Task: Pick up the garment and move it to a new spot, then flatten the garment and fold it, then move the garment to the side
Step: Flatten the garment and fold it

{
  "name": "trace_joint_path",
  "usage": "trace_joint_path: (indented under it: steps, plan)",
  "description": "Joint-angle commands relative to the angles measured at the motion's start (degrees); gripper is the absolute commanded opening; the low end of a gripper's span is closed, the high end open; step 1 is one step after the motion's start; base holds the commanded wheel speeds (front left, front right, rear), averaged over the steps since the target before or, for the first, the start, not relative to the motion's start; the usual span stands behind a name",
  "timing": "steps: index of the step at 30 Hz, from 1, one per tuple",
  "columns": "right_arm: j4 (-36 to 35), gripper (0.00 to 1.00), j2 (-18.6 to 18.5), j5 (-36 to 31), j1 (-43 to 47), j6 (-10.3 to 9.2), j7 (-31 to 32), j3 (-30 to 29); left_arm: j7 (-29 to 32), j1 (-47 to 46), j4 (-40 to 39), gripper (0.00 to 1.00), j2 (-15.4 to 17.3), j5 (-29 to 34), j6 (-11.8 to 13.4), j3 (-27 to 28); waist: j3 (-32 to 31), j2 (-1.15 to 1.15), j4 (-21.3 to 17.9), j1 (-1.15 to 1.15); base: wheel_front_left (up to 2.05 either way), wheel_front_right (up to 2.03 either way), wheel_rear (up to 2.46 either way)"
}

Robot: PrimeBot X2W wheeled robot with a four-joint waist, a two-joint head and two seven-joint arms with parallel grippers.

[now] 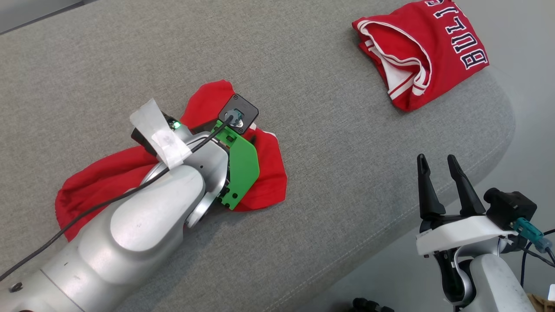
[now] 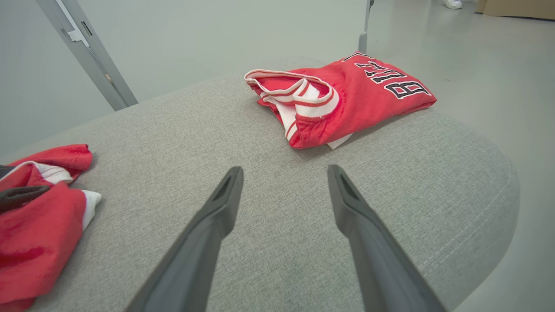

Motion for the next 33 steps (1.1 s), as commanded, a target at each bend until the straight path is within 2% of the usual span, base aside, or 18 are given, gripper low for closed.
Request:
trace_joint_path:
  steps: [1,2,3,4,5,11,15,18,19,20,21,22,23,27,33]
  plan:
    - [0.06,1.0,-0.12,-0.48,0.37,-0.02,-0.14,-0.03,0.63,-0.98,0.31,1.0,0.7,-0.1,-0.26,-0.28,-0.18,0.0,0.28,0.0,0.0,0.0,0.0]
    - [0.05,1.0,-0.12,-0.49,0.3,-0.02,-0.14,0.03,0.87,-1.04,0.4,0.88,0.8,-0.12,-0.41,-0.4,-0.25,0.0,0.36,0.0,0.0,0.0,0.0]
    - [0.04,1.0,-0.12,-0.56,0.27,-0.02,-0.14,0.06,1.13,-0.94,0.43,0.41,0.67,-0.43,-0.5,-0.35,-0.32,0.0,0.44,0.0,0.0,0.0,0.0]
    - [0.01,1.0,-0.13,-0.67,0.29,-0.02,-0.14,0.08,1.2,-0.88,0.43,0.12,0.51,-0.62,-0.53,-0.31,-0.39,0.0,0.52,0.0,0.0,0.0,0.0]
    - [-0.03,1.0,-0.12,-0.73,0.3,-0.02,-0.14,0.11,0.85,-1.01,0.33,0.0,0.28,-0.84,-0.52,-0.18,-0.4,0.0,0.56,0.0,0.0,0.0,0.0]
    - [-0.17,1.0,-0.12,-0.96,0.13,-0.02,-0.14,0.13,-4.15,-1.06,-0.41,0.0,-2.37,-2.03,2.38,2.94,-0.2,0.0,0.69,0.0,0.0,0.0,0.0]
    - [-0.17,1.0,-0.13,-0.94,0.01,-0.02,-0.14,-0.21,-9.73,1.24,-0.21,0.0,-5.3,-3.46,5.4,5.99,-0.02,0.0,0.66,0.0,0.0,0.0,0.0]
    - [-0.25,1.0,-0.12,-0.97,0.26,-0.02,-0.14,-0.63,-11.69,3.78,0.29,0.0,-7.26,-4.06,5.89,5.35,0.17,0.0,0.84,0.0,0.0,0.0,0.0]
    - [-0.26,1.0,-0.12,-0.98,0.41,-0.02,-0.14,-0.75,-12.09,4.59,0.42,0.11,-7.78,-3.92,5.34,4.47,0.29,0.0,0.95,0.0,0.0,0.0,0.0]
    - [-0.23,1.0,-0.12,-0.96,0.48,-0.02,-0.14,-0.79,-12.22,5.35,0.64,0.37,-8.29,-3.69,4.96,3.55,0.5,0.0,1.09,0.0,0.0,0.0,0.0]
    - [-0.21,1.0,-0.11,-0.93,0.43,-0.02,-0.14,-0.78,-12.54,6.13,0.92,0.47,-8.78,-3.46,4.65,2.68,0.64,0.0,1.19,0.0,0.0,0.0,0.0]
    - [-0.21,1.0,-0.11,-0.9,0.35,-0.02,-0.14,-0.8,-12.81,6.86,1.27,0.89,-9.26,-3.33,4.41,1.93,0.79,0.0,1.31,0.0,0.0,0.0,0.0]
    - [-0.2,1.0,-0.12,-0.87,0.19,-0.02,-0.14,-0.84,-12.93,7.44,1.77,1.0,-9.72,-2.99,4.26,1.04,0.95,0.0,1.45,0.0,0.0,0.0,0.0]
    - [-0.15,1.0,-0.13,-0.97,-0.47,-0.02,-0.14,-0.79,-13.96,8.41,3.21,1.0,-11.17,-2.07,3.92,-0.92,1.44,0.0,2.06,0.0,0.0,0.0,0.0]
    - [-0.18,1.0,-0.12,-1.46,-0.64,-0.02,-0.14,-1.21,-16.17,6.99,3.31,1.0,-11.99,-1.45,4.33,-0.84,1.41,0.0,3.0,0.0,0.0,0.0,0.0]
